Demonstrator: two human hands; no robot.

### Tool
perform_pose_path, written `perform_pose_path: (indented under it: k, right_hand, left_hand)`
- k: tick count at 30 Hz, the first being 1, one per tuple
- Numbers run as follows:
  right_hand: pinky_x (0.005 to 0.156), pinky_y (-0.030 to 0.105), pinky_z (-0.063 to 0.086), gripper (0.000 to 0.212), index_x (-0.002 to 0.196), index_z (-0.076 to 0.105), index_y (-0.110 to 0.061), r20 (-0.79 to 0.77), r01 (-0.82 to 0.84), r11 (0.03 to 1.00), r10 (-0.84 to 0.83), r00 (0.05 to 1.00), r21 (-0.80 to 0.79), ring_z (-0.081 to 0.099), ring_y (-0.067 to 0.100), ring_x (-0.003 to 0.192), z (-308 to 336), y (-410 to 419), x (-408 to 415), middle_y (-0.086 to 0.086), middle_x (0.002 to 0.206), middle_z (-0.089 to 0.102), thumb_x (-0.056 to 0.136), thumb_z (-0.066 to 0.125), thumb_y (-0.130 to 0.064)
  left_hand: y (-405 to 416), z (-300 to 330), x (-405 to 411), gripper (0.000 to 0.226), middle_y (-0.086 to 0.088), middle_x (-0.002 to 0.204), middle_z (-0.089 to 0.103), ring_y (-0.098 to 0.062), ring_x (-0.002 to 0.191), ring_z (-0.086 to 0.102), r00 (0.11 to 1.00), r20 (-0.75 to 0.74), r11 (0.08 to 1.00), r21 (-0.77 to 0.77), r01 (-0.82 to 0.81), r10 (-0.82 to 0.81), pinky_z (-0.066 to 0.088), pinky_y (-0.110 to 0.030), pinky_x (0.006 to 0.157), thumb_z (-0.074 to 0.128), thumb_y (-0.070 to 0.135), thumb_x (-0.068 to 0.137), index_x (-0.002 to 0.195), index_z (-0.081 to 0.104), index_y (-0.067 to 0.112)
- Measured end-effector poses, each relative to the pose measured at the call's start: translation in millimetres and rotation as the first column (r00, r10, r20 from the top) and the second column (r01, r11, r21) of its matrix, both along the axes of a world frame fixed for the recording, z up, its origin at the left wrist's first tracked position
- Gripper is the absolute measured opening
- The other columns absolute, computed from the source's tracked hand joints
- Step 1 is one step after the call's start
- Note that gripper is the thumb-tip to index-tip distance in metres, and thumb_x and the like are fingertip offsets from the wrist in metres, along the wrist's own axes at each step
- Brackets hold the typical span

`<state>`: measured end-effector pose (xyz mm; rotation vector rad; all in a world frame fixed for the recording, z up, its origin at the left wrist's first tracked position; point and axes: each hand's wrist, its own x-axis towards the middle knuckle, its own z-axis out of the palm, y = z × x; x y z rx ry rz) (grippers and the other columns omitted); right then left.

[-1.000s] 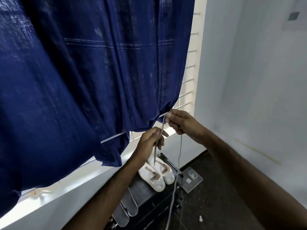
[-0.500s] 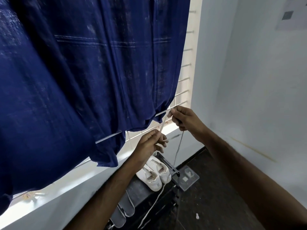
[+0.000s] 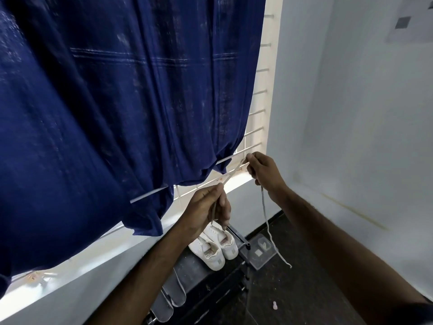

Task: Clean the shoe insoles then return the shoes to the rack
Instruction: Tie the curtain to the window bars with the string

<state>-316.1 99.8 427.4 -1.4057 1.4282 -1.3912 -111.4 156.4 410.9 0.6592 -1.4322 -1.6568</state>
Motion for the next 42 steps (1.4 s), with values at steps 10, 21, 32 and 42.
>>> perform_pose_path:
  k: [10,21,32,42]
  right_hand:
    - [0.050,0.018,0.036,0.025,0.108,0.069,-0.025,-0.290,-0.460,0.858,0.510,0.810,0.227,0.041,0.006,0.056,-76,32,14,-0.003,0.069,0.048,0.107,0.045,-0.019]
    - [0.064,0.019,0.040,0.025,0.094,0.067,-0.015,-0.355,-0.671,0.718,0.685,0.636,0.183,0.046,0.005,0.064,-36,78,39,-0.013,0.073,0.055,0.106,0.049,-0.027]
    - [0.053,0.009,0.036,0.025,0.095,0.061,-0.004,-0.383,-0.557,0.830,0.517,0.765,0.008,0.044,-0.001,0.054,59,34,16,-0.022,0.062,0.054,0.108,0.042,-0.015]
    - [0.049,0.018,0.027,0.024,0.092,0.059,-0.014,-0.111,-0.398,0.915,0.404,0.908,0.074,0.034,0.005,0.056,-14,23,37,-0.002,0.069,0.041,0.108,0.043,-0.024]
  left_hand:
    - [-16,17,0,0.031,-0.020,0.116,0.073,-0.034,0.110,0.071,0.970,-0.162,0.982,-0.039,-0.187,0.179,0.058,-0.039,0.094,0.036,0.013,0.109,0.120,0.061,-0.002]
    - [-43,-30,13,0.027,-0.010,0.119,0.075,-0.022,0.118,0.068,0.909,0.084,0.901,-0.195,-0.387,0.409,0.049,-0.037,0.107,0.046,0.011,0.106,0.125,0.065,0.005]
    - [-9,-21,8,0.032,-0.009,0.069,0.060,-0.019,0.067,0.055,0.983,0.149,0.973,-0.221,-0.069,0.103,0.046,-0.025,0.069,0.044,0.022,0.101,0.108,0.073,0.015]
    - [-8,9,4,0.028,-0.005,0.058,0.054,-0.017,0.053,0.054,0.989,-0.105,0.992,-0.068,-0.110,0.102,0.050,-0.028,0.057,0.041,0.020,0.108,0.096,0.061,0.004]
